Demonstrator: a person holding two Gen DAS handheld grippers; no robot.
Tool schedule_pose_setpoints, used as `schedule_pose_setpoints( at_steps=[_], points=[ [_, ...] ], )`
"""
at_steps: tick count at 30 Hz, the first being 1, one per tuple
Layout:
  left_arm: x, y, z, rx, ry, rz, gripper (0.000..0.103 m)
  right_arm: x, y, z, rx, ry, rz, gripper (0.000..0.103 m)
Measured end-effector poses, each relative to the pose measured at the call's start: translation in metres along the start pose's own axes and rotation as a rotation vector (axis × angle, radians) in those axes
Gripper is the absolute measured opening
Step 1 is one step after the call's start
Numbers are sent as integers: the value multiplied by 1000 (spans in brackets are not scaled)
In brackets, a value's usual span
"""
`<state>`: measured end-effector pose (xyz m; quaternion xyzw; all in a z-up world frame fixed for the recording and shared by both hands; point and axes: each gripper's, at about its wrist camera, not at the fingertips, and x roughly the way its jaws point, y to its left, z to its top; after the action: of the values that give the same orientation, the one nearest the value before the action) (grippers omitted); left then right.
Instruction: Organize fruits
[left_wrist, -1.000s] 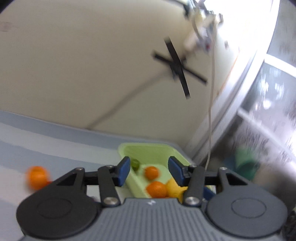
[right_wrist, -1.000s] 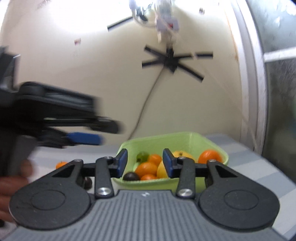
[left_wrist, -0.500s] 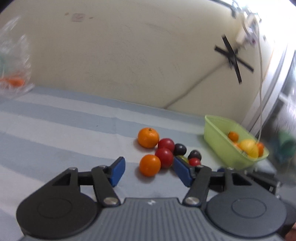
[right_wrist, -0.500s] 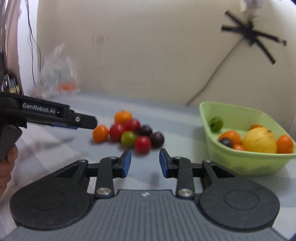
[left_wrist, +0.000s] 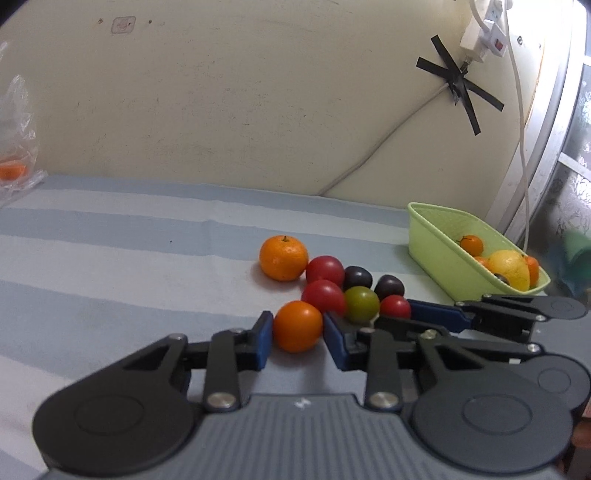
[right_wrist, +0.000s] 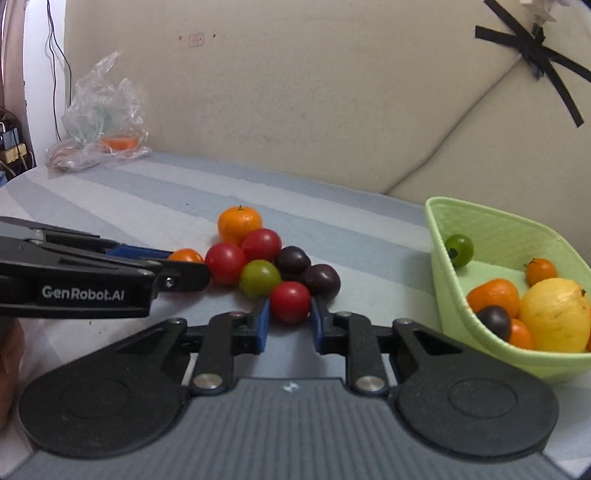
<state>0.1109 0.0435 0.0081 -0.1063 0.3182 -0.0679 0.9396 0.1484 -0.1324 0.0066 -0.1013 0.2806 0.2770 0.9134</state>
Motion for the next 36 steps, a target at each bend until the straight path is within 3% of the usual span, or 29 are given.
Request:
schedule_pose_setpoints(
  at_steps=[7, 12, 18, 36],
  points=[
    [-38, -15, -32, 20, 9, -89, 30, -48, 10, -30, 44, -13, 75, 26],
    [-64, -32, -58, 40, 21, -144, 30, -90, 20, -59, 32, -32, 81, 26],
    [-76, -45, -74, 88, -9, -97, 31, -101, 31, -72, 5, -45, 39, 26],
    [-78, -44, -77, 75, -22, -95, 31, -101, 34, -76, 2, -57, 12, 28]
  ],
)
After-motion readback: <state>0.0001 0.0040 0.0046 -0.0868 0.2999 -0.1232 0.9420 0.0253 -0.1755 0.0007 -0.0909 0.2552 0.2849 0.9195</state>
